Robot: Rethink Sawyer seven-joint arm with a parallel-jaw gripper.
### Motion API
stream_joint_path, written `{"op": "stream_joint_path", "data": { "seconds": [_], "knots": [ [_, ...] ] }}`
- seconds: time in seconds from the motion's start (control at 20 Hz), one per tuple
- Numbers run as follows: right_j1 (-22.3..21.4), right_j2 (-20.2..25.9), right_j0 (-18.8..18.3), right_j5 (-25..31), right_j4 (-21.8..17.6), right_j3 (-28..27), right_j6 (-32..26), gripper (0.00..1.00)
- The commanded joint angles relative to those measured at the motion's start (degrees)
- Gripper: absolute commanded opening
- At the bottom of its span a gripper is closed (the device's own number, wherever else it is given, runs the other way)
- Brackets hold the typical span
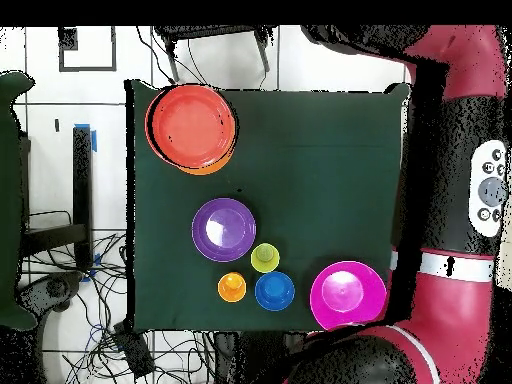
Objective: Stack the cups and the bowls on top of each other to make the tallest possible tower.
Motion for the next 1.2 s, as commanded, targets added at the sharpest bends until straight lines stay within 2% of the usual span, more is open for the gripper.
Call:
{"op": "stream_joint_path", "data": {
  "seconds": [0.05, 0.2, 0.3, 0.6, 0.75, 1.2],
  "knots": [
    [0.44, -0.10, -0.07, 15.66, 0.97, -1.96, -9.40, 1.00],
    [-0.08, -0.49, -0.93, 13.58, 1.43, 0.20, -9.02, 1.00],
    [-0.86, -0.91, -2.07, 11.12, 1.84, 3.80, -8.58, 1.00],
    [-4.43, -1.47, -6.81, -3.99, 0.69, 20.38, -5.58, 1.00],
    [-4.09, -1.25, -8.07, -8.96, -1.09, 24.08, -5.30, 1.00],
    [-0.54, -1.57, -10.23, -18.41, -3.35, 30.07, -3.38, 1.00]
  ]
}}
